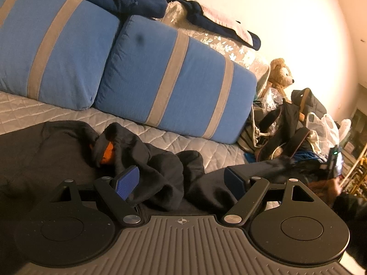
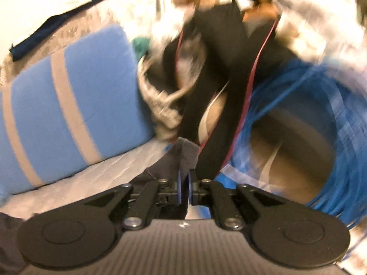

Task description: Fold clothes

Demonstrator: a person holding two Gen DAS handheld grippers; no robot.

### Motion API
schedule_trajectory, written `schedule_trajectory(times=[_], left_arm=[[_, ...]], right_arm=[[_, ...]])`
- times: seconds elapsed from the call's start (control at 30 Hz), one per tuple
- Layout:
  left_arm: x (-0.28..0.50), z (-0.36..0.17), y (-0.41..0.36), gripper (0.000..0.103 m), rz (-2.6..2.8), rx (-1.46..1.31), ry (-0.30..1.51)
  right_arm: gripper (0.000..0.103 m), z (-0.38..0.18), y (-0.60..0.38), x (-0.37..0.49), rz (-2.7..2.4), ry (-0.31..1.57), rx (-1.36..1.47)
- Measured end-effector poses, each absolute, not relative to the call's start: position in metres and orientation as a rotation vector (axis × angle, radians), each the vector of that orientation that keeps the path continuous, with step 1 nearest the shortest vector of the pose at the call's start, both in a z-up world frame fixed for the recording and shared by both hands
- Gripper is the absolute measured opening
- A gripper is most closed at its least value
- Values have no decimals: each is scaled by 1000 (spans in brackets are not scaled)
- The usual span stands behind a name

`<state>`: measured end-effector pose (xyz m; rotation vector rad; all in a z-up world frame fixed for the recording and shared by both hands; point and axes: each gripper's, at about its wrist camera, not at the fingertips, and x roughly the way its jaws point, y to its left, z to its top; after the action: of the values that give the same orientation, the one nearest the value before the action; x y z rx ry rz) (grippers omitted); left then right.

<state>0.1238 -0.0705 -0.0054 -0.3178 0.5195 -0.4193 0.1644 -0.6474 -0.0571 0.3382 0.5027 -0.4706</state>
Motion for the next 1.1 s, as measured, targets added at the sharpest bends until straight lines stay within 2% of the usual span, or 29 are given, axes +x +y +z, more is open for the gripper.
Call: schedule_trajectory(times=[0.3,0.43,0.67,0.87,1.1], left_arm=[[120,-2,-71,82,-428,-313,494],[114,1,-73,82,-395,-287,460],[89,14,-75,82,-404,-237,297],[99,22,-68,82,-399,-289,457],[92,13,-63,82,-391,-247,526]], right_arm=[[6,-9,-684,123,-648,444,229],[6,-9,-697,110,-684,444,221],[6,-19,-705,97,-730,462,219],[6,-22,-718,89,-745,460,205],[6,-32,-738,76,-792,473,238]])
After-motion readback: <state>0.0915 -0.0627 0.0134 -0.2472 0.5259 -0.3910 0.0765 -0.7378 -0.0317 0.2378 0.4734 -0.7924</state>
